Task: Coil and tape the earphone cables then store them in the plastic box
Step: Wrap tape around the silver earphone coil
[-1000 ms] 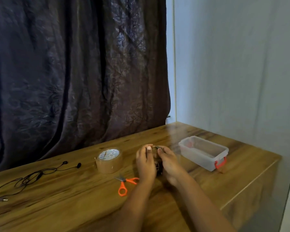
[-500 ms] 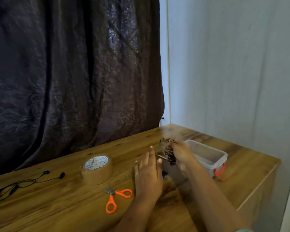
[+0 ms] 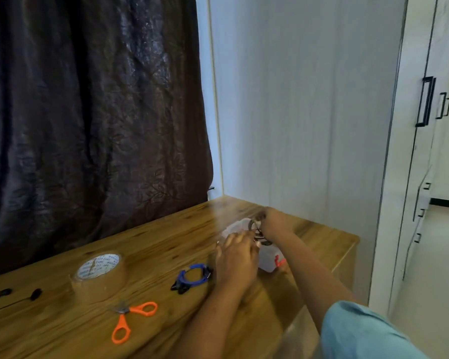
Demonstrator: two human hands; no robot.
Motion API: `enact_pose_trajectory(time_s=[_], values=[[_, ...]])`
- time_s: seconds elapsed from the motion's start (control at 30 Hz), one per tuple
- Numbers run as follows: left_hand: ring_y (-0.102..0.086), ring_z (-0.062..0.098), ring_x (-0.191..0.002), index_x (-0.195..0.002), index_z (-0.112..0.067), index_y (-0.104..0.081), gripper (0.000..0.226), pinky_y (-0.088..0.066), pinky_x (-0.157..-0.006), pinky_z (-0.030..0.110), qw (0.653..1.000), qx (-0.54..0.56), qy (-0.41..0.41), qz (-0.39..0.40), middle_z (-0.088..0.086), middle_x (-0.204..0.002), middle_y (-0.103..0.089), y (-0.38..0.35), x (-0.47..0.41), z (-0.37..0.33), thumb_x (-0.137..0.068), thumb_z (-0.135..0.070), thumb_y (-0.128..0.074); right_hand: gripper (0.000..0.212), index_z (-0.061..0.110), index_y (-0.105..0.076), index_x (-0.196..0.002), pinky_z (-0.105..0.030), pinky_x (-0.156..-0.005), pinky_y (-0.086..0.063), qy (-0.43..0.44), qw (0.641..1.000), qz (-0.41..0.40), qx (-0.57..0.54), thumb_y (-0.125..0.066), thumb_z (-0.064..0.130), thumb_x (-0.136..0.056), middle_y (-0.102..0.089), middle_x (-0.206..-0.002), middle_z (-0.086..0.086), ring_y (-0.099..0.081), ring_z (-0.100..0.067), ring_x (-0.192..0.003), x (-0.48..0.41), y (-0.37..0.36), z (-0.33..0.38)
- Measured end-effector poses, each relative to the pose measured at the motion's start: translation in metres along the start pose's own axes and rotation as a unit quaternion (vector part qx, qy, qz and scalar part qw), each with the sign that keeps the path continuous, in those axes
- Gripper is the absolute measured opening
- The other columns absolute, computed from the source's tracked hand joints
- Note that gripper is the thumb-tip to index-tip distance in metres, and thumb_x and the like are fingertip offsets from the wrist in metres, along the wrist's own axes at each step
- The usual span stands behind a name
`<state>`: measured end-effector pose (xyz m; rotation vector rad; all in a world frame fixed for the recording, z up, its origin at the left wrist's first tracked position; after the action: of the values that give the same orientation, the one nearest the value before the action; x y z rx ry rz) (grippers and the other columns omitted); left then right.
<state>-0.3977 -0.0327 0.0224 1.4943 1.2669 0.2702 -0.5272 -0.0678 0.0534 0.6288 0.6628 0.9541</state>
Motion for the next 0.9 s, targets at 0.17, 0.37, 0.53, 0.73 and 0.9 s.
enact_pose_trajectory(time_s=[0.17,0.37,0.53,0.73,0.9], values=[[-0.034,0.017,-0.134,-0.137,-0.029,-0.046,0.038,-0.022,-0.112,0.043,1.000,-0.020,0.009,0.008,-0.005,-0.139,-0.049,0.001,0.001,-0.005,-0.100,-0.035,-0.035,0.027,0.011,-0.060,-0.116,-0.033,-0.084,-0.045,0.028,0.976,0.139,0.168,-0.053,0.015,-0.091,-0.062,-0.117,-0.009,-0.059,-0.028,-0.102,0.011,-0.015,0.000],[-0.039,0.017,-0.129,-0.128,-0.027,-0.051,0.034,-0.027,-0.111,0.042,0.998,-0.031,0.044,0.013,-0.003,-0.133,-0.053,0.000,-0.002,0.002,-0.098,-0.034,-0.037,0.017,0.018,-0.065,-0.096,-0.042,-0.091,-0.045,-0.011,0.953,0.245,0.180,-0.055,0.029,-0.087,-0.061,-0.105,-0.006,-0.054,-0.026,-0.092,-0.013,-0.044,-0.015],[-0.034,0.017,-0.134,-0.133,-0.030,-0.046,0.036,-0.026,-0.112,0.046,0.999,-0.013,0.047,0.010,-0.005,-0.140,-0.048,-0.002,-0.001,0.007,-0.099,-0.033,-0.036,0.036,0.012,-0.056,-0.127,-0.046,-0.100,-0.042,-0.025,0.950,0.232,0.206,-0.053,0.024,-0.094,-0.056,-0.127,-0.011,-0.052,-0.031,-0.115,-0.003,-0.036,-0.012],[-0.015,0.017,-0.144,-0.144,-0.029,-0.031,0.044,-0.009,-0.116,0.053,0.989,-0.064,0.131,-0.010,-0.007,-0.154,-0.027,0.007,0.010,0.024,-0.100,-0.031,-0.034,0.027,0.009,-0.059,-0.119,-0.037,-0.074,-0.048,0.031,0.956,0.079,0.281,-0.053,0.008,-0.093,-0.060,-0.119,-0.008,-0.058,-0.029,-0.109,0.016,-0.012,0.001],[-0.011,0.030,-0.144,-0.144,-0.027,-0.032,0.047,-0.006,-0.113,0.056,0.958,-0.161,0.232,0.057,0.003,-0.155,-0.025,0.015,0.022,0.049,-0.099,-0.041,-0.030,0.025,0.008,-0.060,-0.113,-0.033,-0.079,-0.049,0.097,0.943,-0.027,0.318,-0.051,0.002,-0.091,-0.063,-0.116,-0.009,-0.057,-0.024,-0.110,0.033,-0.001,0.024]])
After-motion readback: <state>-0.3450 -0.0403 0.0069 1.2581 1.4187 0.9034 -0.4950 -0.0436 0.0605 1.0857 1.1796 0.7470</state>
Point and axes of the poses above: each hand's wrist, its own x-axis away from the middle knuckle, its own y-axis out of the back of the hand, z = x × y, the point moved 6 cm from there along -x, towards the middle knuckle
